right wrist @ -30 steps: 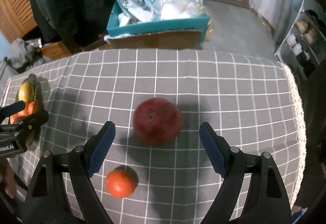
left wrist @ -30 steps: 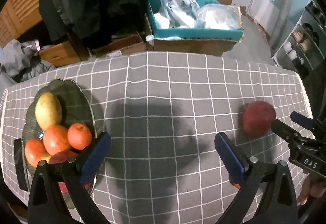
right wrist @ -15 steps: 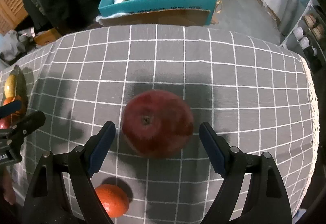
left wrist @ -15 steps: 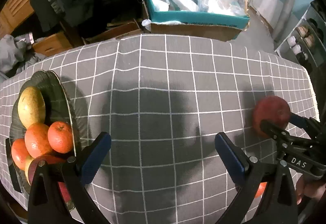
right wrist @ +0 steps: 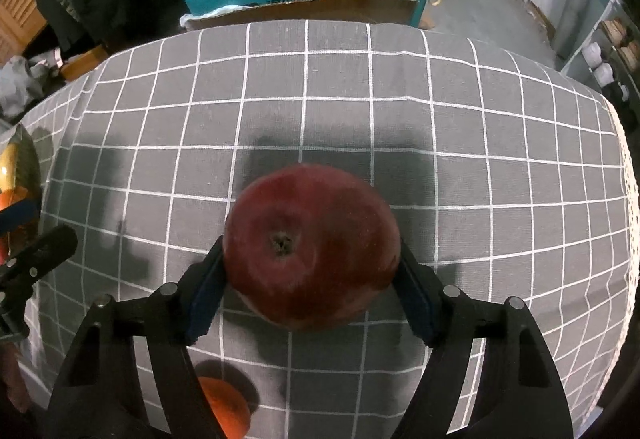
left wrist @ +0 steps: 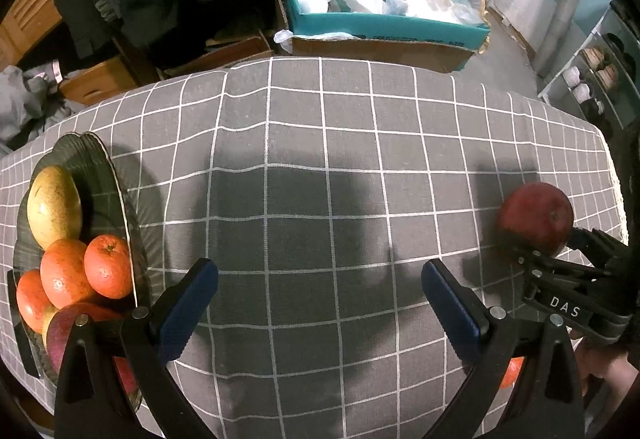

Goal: Organize fruits
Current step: 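Lift the red apple with the right tool while the left tool grasps the last tangerine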

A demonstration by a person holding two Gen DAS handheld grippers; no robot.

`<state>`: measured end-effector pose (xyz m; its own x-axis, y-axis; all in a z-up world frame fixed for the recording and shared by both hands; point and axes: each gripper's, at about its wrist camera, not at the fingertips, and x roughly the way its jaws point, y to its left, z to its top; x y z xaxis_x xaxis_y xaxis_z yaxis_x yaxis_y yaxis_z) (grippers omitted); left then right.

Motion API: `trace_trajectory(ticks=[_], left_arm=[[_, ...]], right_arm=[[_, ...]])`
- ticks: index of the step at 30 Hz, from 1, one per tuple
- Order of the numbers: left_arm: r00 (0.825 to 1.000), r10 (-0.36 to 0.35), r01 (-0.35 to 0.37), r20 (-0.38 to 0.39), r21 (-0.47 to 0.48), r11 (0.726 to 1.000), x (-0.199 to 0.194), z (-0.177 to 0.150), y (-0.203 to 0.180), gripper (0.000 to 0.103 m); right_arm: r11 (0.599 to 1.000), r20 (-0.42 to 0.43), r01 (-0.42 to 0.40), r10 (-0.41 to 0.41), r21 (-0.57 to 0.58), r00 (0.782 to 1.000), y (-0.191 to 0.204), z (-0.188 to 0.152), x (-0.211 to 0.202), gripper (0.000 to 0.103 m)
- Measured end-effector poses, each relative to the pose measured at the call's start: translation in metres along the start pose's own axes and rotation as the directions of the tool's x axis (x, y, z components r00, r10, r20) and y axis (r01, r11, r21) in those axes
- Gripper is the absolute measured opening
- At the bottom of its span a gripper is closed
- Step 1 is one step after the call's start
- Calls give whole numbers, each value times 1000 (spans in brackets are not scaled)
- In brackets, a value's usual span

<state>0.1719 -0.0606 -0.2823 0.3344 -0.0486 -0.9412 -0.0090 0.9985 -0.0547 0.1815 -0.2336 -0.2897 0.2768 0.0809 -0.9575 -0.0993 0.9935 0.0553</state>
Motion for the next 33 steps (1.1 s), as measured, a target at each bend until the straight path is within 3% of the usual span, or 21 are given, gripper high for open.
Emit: trace_trajectory(ticks=[19,33], left_arm=[[998,-66,64,15,88,994,-29,-24,-36,102],[988,-145,152,-59,158,976,-24,-56,-88,102]], right_arm=[[998,84,35,-38,44,996,-25,-39,-61,76],[994,95,56,-65,95,993,-57,-80,-86,76]])
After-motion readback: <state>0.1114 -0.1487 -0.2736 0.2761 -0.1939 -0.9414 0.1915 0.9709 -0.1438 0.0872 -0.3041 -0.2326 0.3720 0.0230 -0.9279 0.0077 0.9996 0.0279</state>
